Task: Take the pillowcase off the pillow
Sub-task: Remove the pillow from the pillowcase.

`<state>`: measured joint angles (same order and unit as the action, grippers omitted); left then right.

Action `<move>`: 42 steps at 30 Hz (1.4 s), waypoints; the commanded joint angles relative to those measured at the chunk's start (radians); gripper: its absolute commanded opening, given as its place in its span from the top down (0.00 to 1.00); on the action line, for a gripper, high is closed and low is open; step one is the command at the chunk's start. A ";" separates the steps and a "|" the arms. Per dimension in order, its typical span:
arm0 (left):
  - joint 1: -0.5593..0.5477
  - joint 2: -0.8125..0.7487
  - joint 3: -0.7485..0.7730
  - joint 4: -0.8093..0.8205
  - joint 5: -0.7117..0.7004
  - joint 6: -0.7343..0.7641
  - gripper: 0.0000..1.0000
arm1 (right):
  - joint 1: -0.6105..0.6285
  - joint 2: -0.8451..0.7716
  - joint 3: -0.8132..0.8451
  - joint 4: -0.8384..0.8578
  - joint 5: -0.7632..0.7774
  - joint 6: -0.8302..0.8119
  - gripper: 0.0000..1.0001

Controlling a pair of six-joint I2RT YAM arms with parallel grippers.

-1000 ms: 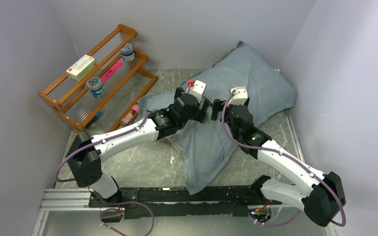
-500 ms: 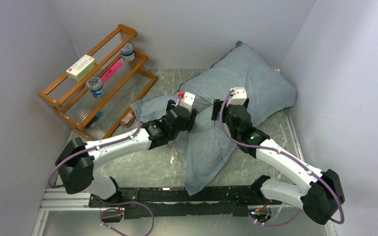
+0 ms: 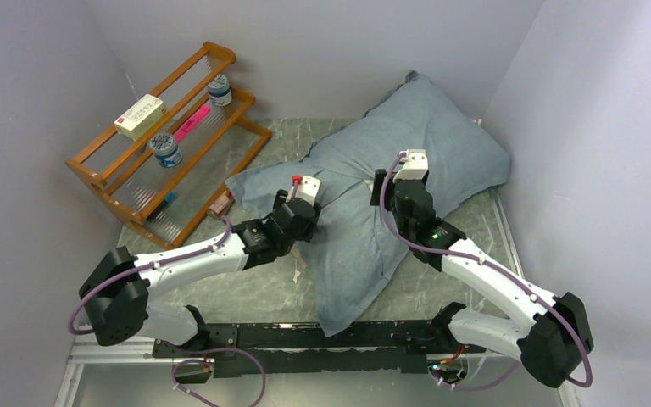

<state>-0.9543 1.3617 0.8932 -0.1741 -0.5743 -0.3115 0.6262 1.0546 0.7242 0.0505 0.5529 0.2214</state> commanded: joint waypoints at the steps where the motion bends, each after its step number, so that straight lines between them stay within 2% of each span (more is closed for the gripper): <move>1: 0.018 -0.023 -0.013 -0.074 0.017 -0.022 0.36 | -0.029 -0.011 0.059 -0.065 0.042 0.010 0.38; 6: 0.024 -0.087 0.032 -0.089 0.072 -0.026 0.31 | -0.039 -0.027 0.119 -0.126 -0.002 -0.012 0.79; 8: 0.023 -0.120 0.065 -0.088 0.098 -0.019 0.27 | -0.039 -0.020 0.135 -0.143 -0.021 -0.019 0.89; 11: 0.023 -0.143 0.126 -0.070 0.158 -0.010 0.22 | -0.040 -0.015 0.145 -0.150 -0.071 -0.022 0.99; 18: 0.023 -0.090 0.276 -0.025 0.295 -0.032 0.12 | -0.040 -0.016 0.139 -0.124 -0.175 -0.020 1.00; 22: 0.020 -0.014 0.374 -0.063 0.289 -0.092 0.10 | -0.040 -0.020 0.133 -0.123 -0.188 -0.020 1.00; 31: -0.016 0.136 0.524 -0.134 0.092 -0.264 0.09 | -0.040 -0.056 0.064 -0.077 -0.189 -0.001 1.00; 35: -0.052 0.220 0.614 -0.173 0.022 -0.269 0.09 | -0.041 -0.054 0.058 -0.069 -0.197 0.001 1.00; 42: -0.089 0.304 0.661 -0.144 -0.127 -0.249 0.09 | -0.041 -0.056 0.051 -0.059 -0.192 0.001 1.00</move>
<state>-1.0260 1.6341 1.4918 -0.3241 -0.5728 -0.5472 0.5896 1.0195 0.7872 -0.0551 0.3599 0.2131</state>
